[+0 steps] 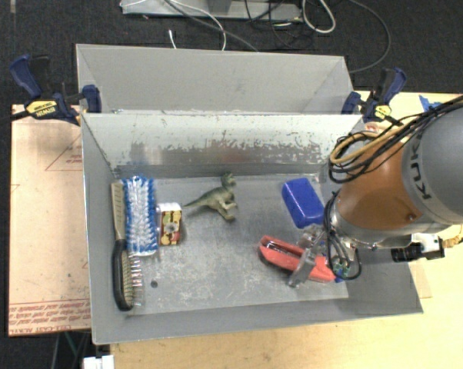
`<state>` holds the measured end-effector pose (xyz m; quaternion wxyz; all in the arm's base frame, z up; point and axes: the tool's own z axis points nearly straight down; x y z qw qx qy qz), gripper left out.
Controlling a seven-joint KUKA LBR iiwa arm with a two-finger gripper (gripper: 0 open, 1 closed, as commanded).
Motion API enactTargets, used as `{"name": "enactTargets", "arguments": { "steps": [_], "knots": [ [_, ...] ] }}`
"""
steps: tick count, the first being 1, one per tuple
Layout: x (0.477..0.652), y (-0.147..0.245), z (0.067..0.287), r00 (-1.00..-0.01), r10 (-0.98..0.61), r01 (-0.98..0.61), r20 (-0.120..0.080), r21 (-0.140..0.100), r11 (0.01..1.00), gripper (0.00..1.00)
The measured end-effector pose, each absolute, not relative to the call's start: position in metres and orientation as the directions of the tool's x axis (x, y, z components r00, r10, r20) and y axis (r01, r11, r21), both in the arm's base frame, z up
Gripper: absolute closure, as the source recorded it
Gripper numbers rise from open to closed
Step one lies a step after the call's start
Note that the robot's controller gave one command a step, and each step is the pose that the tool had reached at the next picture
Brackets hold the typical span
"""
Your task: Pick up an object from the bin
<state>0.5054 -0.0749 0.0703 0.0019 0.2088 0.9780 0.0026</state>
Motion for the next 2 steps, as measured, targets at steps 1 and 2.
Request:
{"name": "enactTargets", "arguments": {
  "steps": [1, 2],
  "knots": [
    [0.505, -0.075, 0.070, -0.913, 0.408, 0.408, -0.003, 0.006, 0.913, 1.00],
    [0.504, -0.074, 0.094, -0.914, 0.407, 0.407, 0.003, 0.005, 0.914, 1.00]
  ]
}}
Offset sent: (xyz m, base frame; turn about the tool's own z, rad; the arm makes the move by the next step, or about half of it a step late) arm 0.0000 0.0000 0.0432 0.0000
